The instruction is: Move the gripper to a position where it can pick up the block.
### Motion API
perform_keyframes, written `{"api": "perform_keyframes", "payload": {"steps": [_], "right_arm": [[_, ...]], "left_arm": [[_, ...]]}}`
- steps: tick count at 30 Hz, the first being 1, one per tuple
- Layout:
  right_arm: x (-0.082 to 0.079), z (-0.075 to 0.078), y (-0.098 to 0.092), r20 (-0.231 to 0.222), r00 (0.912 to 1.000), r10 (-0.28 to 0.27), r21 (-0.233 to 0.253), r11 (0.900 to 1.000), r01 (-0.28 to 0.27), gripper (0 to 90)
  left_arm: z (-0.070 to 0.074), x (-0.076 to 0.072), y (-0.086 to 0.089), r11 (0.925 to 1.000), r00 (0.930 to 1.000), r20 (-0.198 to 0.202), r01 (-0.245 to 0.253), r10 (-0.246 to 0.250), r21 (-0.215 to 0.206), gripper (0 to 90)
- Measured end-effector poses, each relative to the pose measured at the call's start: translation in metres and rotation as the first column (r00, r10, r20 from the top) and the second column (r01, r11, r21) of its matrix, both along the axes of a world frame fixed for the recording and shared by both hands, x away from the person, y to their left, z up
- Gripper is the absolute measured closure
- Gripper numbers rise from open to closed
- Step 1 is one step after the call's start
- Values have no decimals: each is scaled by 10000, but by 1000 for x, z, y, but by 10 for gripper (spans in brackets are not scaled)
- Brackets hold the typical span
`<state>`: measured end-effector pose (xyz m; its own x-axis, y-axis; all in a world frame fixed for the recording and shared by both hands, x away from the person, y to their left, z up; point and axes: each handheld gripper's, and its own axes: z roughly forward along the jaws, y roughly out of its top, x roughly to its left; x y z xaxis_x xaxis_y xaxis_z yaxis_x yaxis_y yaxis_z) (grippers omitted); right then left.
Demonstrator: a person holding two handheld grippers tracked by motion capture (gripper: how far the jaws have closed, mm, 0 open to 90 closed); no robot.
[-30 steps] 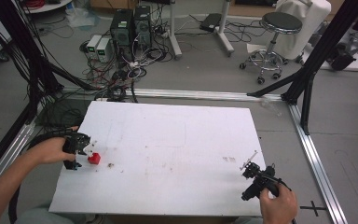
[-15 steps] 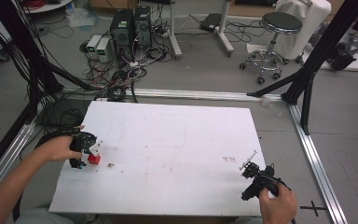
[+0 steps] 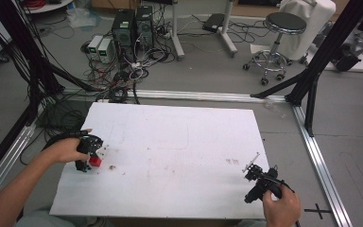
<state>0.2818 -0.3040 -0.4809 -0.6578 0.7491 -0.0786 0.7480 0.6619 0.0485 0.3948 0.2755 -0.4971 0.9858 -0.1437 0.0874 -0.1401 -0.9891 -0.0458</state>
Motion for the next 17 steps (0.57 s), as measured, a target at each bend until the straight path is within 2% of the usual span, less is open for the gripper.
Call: {"api": "perform_keyframes", "payload": {"steps": [11, 17], "right_arm": [[0, 0, 0, -5, 10000, 19, 12, 10000, -19, 41], [0, 0, -1, -4, 10000, 17, -10, 10000, -17, 42]], "left_arm": [[-7, 2, -2, 9999, 9992, -398, 96, -93, 73, 226], [-5, 2, -1, 9999, 9994, -340, 112, -113, -23, 227]]}}
